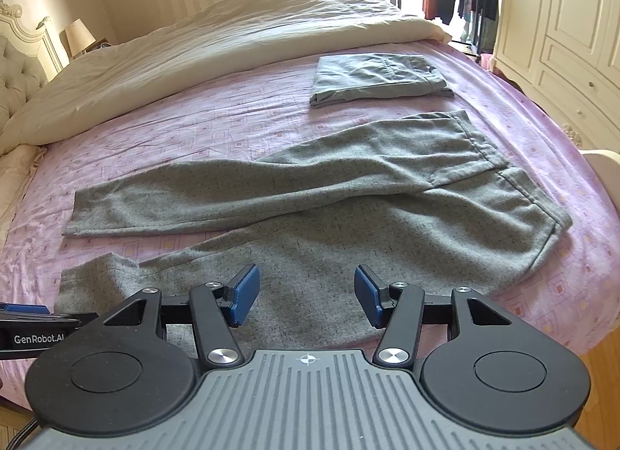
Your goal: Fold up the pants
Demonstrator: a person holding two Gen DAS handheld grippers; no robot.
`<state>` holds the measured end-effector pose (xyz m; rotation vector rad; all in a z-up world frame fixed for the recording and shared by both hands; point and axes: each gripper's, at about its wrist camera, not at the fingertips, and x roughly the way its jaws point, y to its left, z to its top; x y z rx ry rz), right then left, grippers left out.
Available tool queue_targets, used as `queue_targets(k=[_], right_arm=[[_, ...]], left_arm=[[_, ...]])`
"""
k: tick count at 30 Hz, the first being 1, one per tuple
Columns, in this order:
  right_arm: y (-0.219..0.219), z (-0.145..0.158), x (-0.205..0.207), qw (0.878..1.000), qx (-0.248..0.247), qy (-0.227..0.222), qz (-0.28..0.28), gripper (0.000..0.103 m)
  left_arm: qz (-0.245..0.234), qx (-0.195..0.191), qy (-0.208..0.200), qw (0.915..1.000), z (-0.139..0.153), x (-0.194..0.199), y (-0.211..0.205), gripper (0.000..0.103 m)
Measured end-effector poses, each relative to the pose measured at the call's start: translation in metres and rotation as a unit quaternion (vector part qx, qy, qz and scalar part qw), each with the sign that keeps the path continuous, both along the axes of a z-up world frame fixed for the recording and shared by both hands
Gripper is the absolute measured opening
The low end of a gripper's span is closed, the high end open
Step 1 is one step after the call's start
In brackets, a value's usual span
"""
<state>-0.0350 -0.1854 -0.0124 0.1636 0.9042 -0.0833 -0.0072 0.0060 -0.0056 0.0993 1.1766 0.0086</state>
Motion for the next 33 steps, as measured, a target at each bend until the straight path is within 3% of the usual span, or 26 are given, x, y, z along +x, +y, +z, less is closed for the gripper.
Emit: queue_targets(k=[33], right_arm=[[0.008,-0.005,0.0,1.0,0.009,0.008,0.009,0.053]], left_arm=[[0.011,-0.004,0.004,0.9999,0.0,-0.001,0.012,0.065]])
